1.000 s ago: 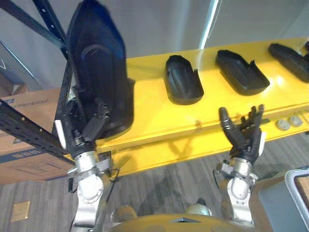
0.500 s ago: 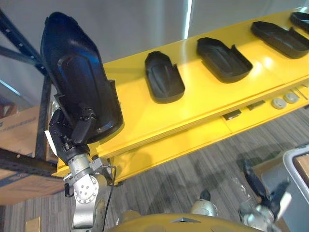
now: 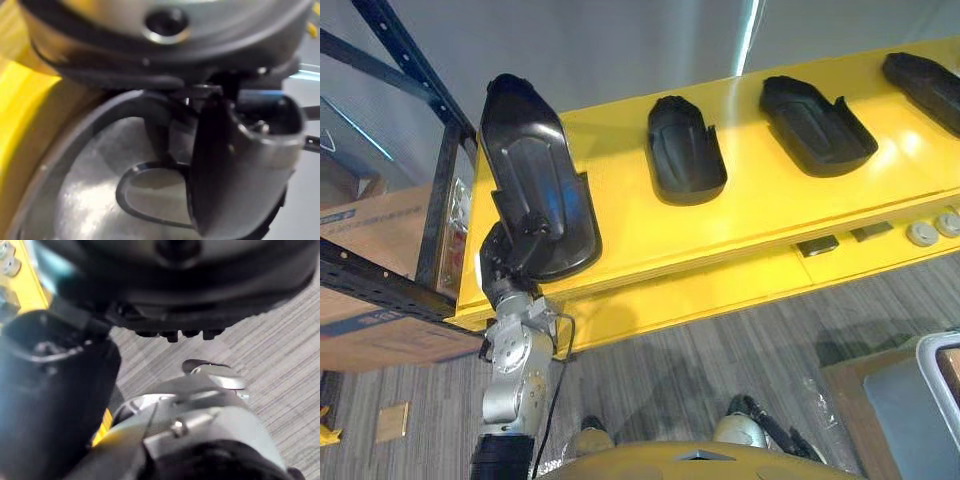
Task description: Walk over and take three plastic housings, then place them on the shelf
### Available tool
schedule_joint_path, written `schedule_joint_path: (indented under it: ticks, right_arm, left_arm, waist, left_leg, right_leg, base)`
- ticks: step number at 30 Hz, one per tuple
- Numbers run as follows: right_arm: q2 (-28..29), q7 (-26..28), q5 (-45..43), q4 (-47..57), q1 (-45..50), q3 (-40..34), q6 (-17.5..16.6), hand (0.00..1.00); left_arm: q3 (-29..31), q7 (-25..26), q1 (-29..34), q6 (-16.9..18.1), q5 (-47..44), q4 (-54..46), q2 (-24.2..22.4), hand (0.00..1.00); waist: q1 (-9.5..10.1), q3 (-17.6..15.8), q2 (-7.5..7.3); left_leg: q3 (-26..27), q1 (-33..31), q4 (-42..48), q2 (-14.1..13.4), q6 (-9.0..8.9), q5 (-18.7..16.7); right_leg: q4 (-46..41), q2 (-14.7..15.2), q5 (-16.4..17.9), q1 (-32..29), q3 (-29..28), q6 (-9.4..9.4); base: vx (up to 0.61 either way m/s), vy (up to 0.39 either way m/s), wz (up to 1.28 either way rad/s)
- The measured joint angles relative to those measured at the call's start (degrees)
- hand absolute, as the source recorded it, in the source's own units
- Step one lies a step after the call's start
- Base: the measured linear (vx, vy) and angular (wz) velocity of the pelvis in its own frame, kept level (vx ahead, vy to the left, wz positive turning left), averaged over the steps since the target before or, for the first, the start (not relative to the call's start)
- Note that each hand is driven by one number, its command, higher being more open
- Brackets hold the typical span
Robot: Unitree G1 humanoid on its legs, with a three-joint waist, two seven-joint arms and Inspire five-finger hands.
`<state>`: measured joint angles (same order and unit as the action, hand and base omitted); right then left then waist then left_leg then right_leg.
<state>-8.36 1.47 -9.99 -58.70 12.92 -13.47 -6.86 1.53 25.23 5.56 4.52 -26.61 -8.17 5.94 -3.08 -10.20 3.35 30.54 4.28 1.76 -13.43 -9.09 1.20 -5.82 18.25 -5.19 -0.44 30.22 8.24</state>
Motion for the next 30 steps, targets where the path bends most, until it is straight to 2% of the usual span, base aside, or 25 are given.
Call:
schedule_joint_path:
  ticks: [6, 13, 19, 25, 30]
  right_arm:
    - [-0.9, 2.2, 0.6, -1.4, -3.4, 0.3, 1.8, 1.0]
    - [-1.0, 3.1, 1.9, -2.3, -5.4, 0.5, 3.3, 1.0]
    - [-1.3, 3.1, 1.8, -2.3, -7.3, 0.7, 4.0, 1.0]
    - [-2.0, 3.1, 1.8, -2.2, -7.8, 1.4, 5.1, 1.0]
    - [-2.1, 3.2, 1.8, -1.8, -8.2, 2.3, 5.5, 1.0]
  left_arm:
    - [0.0, -1.9, -4.3, -5.0, -0.1, 1.6, 1.8, 0.0]
    - [0.0, -2.1, -8.3, -5.0, -4.7, 4.4, 3.3, 0.0]
    - [2.8, -0.8, -15.0, -4.9, -7.0, 8.4, 5.4, 0.0]
    - [5.3, 0.0, -19.3, -5.4, -7.6, 12.4, 6.6, 0.0]
    - [7.1, 0.2, -21.9, -5.9, -9.6, 16.5, 9.3, 0.0]
  waist:
    - [0.22, -0.8, 0.17]
    - [0.54, -3.5, 0.83]
    - [0.91, -4.4, 0.61]
    - [0.88, -4.8, 0.28]
    - [0.12, -6.2, -0.03]
  left_leg:
    - [-0.4, 0.3, 0.7, -0.1, 0.05, 0.0]
    - [-0.5, 0.0, 2.1, -0.3, 0.15, -0.4]
    - [-0.7, -2.0, 2.2, -0.3, 0.31, -0.1]
    - [-0.5, -1.9, 2.2, -0.3, 0.24, -0.1]
    - [-0.3, -1.7, 4.2, -1.1, 0.1, -1.2]
  right_leg:
    - [-2.3, 0.7, 1.5, 0.0, 0.2, 0.04]
    - [-4.6, 1.5, 2.6, -0.6, 0.1, -0.11]
    - [-5.9, 1.7, 3.0, -3.2, -0.5, -0.16]
    - [-6.2, 1.7, 3.1, -3.3, -0.6, -0.32]
    - [-6.1, 1.5, 3.2, -2.6, -0.9, -0.4]
  base:
    - [0.01, 0.001, 0.03]
    - [-0.05, -0.007, -0.01]
    - [-0.03, -0.007, 0.01]
    - [0.0, 0.0, 0.0]
    - [-0.05, 0.002, -0.04]
